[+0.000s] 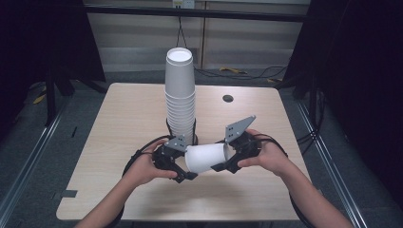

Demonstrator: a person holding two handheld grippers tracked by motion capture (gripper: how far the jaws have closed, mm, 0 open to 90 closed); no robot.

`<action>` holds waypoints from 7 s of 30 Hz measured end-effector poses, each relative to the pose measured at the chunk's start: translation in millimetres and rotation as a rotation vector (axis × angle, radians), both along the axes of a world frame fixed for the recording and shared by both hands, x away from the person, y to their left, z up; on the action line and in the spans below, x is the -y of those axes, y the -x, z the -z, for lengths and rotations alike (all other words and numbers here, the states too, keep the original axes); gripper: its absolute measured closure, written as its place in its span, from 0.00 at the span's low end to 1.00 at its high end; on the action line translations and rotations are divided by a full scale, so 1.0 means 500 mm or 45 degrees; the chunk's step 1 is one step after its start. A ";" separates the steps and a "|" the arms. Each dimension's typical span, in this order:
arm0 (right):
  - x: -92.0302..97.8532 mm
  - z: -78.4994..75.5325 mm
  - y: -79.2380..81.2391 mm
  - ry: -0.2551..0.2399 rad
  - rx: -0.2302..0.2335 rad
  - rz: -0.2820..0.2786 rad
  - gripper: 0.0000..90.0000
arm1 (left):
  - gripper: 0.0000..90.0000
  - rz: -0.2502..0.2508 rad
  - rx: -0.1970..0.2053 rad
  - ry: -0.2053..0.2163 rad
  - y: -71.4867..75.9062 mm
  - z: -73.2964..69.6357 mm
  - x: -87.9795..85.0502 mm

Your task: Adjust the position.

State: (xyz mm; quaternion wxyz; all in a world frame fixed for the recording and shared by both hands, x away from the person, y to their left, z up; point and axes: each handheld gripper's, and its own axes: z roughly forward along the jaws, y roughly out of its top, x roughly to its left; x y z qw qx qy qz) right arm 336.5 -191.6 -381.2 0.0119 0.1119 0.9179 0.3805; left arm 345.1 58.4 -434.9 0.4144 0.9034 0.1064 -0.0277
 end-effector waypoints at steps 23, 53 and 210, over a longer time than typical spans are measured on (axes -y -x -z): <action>-0.009 -0.001 0.001 0.008 -0.013 -0.048 0.26 | 0.03 0.030 0.101 0.031 -0.004 -0.009 -0.003; -0.003 0.003 -0.002 0.045 0.002 -0.032 0.26 | 0.13 0.023 0.065 0.093 -0.001 -0.020 -0.025; -0.005 0.022 -0.015 0.223 -0.002 -0.025 0.27 | 0.16 0.019 0.056 0.043 -0.001 -0.046 -0.012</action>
